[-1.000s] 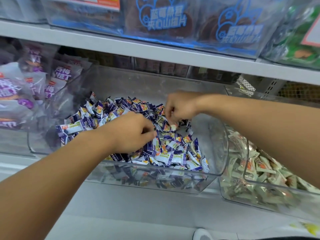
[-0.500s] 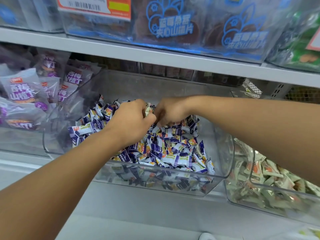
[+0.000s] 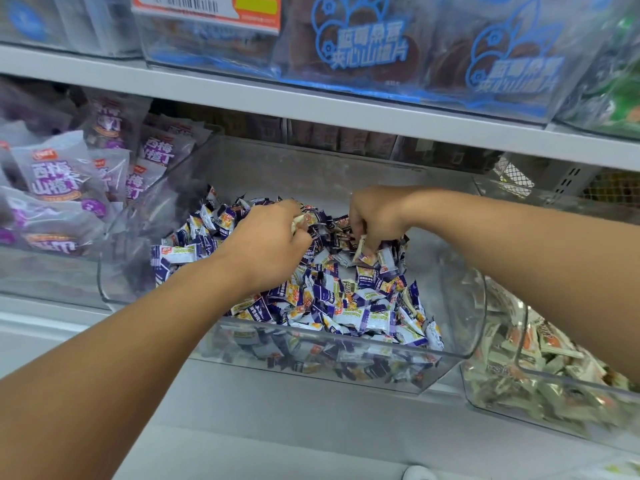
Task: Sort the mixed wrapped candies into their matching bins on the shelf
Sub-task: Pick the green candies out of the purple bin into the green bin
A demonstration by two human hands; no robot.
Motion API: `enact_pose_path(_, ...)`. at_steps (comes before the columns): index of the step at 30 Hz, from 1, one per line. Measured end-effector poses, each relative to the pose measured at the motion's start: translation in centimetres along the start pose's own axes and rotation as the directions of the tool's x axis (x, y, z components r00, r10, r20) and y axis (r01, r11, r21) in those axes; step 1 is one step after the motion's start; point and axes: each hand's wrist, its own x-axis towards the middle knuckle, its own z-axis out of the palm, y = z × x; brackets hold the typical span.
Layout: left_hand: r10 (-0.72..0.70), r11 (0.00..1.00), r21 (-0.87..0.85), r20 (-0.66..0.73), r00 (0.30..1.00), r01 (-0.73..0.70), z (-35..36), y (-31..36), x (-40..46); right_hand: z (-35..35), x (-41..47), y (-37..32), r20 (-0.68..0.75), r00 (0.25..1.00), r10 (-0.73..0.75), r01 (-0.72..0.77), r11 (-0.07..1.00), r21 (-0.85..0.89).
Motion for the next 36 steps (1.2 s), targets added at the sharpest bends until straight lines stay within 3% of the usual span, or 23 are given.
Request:
enact_pose_path(5, 0.011, 0.999, 0.047, 0.008, 1.000, -0.011, 0.0, 0.3, 0.0, 0.0, -0.7, 0.3, -0.122, 0.992, -0.033, 0.067, 0.955, 0.287)
enact_pose_path(11, 0.004, 0.997, 0.077, 0.031, 1.000, -0.007, 0.0, 0.6, -0.2, 1.3, -0.2, -1.4, -0.012, 0.990, -0.141, 0.141, 0.984, 0.110)
enact_pose_path(14, 0.000, 0.998, 0.064, 0.041, 0.999, -0.002, 0.1, 0.6, -0.1, 1.2, -0.3, -2.8, 0.090, 0.978, -0.187, 0.178, 0.979, 0.099)
enact_pose_path(21, 0.003, 0.996, 0.086, 0.072, 0.997, -0.010, 0.2, 0.4, -0.1, 2.2, 0.0, -3.5, 0.207, 0.973, -0.099, 0.136, 0.976, -0.173)
enact_pose_path(29, 0.010, 0.996, 0.083, 0.090, 0.996, -0.017, 0.0, 0.2, -0.3, 2.4, 0.3, -2.2, 0.259, 0.959, -0.111, 0.133, 0.989, -0.070)
enact_pose_path(31, 0.009, 0.996, 0.084, 0.094, 0.996, -0.016, 0.0, 0.3, -0.3, 2.1, 0.1, -2.0, 0.231, 0.964, -0.134, 0.138, 0.990, -0.002)
enact_pose_path(36, -0.009, 0.999, 0.041, 0.103, 0.995, 0.005, 0.0, 0.7, -0.4, 0.0, -1.5, -0.5, -0.098, 0.986, -0.138, 0.154, 0.968, 0.196)
